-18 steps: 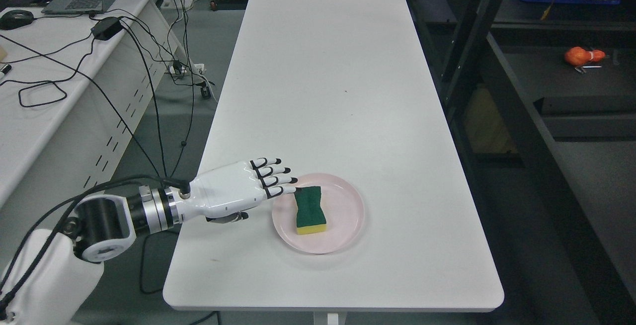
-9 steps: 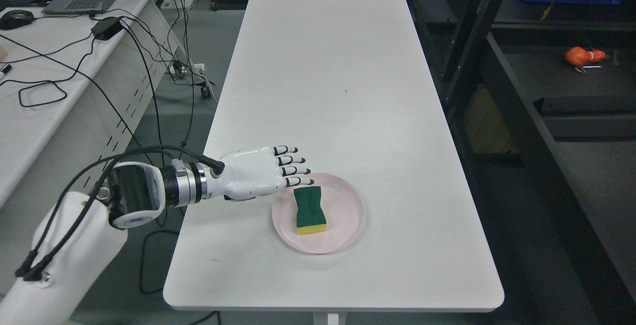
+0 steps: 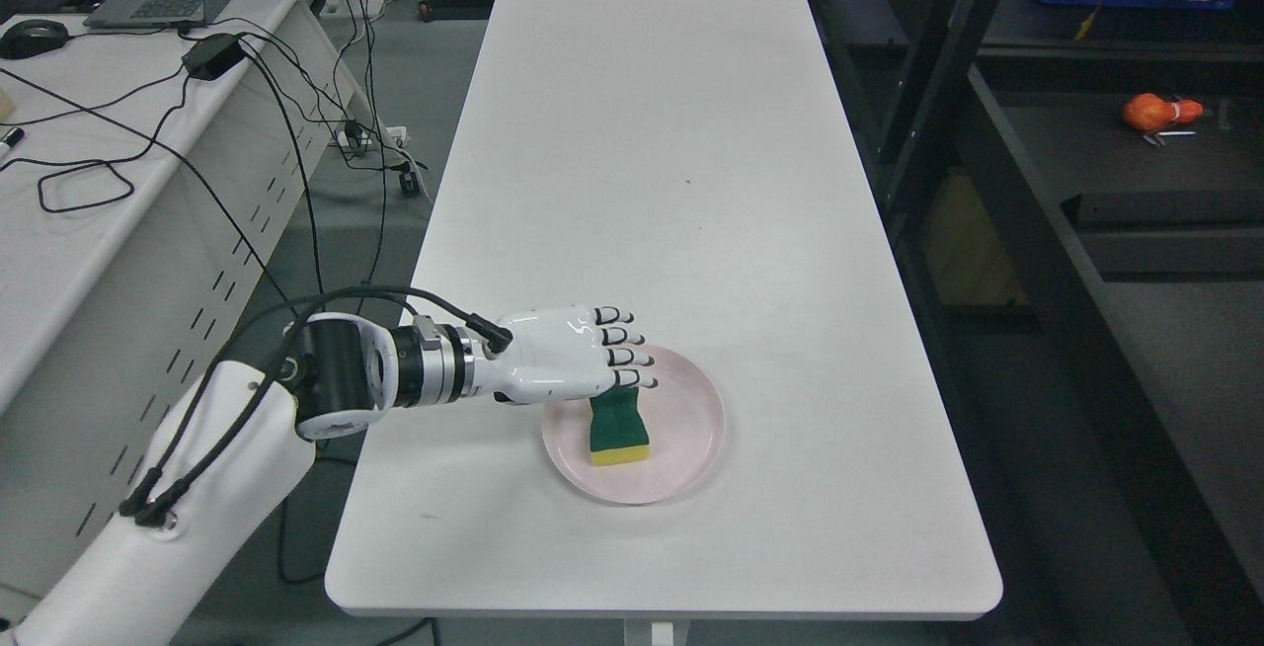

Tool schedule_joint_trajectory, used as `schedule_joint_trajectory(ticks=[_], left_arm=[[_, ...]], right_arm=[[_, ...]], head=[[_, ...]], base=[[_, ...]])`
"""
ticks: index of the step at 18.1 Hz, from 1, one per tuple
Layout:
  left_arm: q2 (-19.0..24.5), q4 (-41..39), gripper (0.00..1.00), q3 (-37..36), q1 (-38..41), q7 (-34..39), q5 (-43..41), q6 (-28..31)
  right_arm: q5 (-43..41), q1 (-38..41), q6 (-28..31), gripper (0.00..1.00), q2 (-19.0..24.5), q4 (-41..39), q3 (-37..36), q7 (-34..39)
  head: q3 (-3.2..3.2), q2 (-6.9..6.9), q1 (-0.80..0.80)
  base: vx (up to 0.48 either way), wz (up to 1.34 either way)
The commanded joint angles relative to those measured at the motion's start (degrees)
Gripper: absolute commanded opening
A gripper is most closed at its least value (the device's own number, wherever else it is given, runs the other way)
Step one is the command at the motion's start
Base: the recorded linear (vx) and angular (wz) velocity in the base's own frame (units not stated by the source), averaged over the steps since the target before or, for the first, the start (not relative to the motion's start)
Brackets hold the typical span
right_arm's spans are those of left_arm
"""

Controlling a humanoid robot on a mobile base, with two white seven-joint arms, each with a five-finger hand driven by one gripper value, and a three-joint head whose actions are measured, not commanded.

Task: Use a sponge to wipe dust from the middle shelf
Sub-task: 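Reach the open left hand over the green-and-yellow sponge on the plate, then close the left hand around the sponge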

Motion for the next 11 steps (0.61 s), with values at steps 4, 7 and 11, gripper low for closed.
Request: schedule_joint_trajectory(ticks=[4,7,11], left_arm=[[-4.04,5.37,0.8,-6.12,-0.56,-0.01,-0.16,0.03],[-5.97,7.21,0.75,-6.3,-0.91,-0.01,-0.25,0.03],[-6.94,8.97,0.7,-7.7,-1.08,-0.18,-0.25,0.03]], right_arm=[[0.0,0.0,4.2,1.0,-1.0,-1.0,0.0,0.01],[0.0,0.0,4.28,1.0,-1.0,-1.0,0.0,0.01],[0.0,0.0,4.2,1.0,-1.0,-1.0,0.0,0.01]], head=[[0.0,0.0,0.0],[0.0,0.0,0.0],[0.0,0.0,0.0]], base=[[0.0,0.0],[0.0,0.0],[0.0,0.0]])
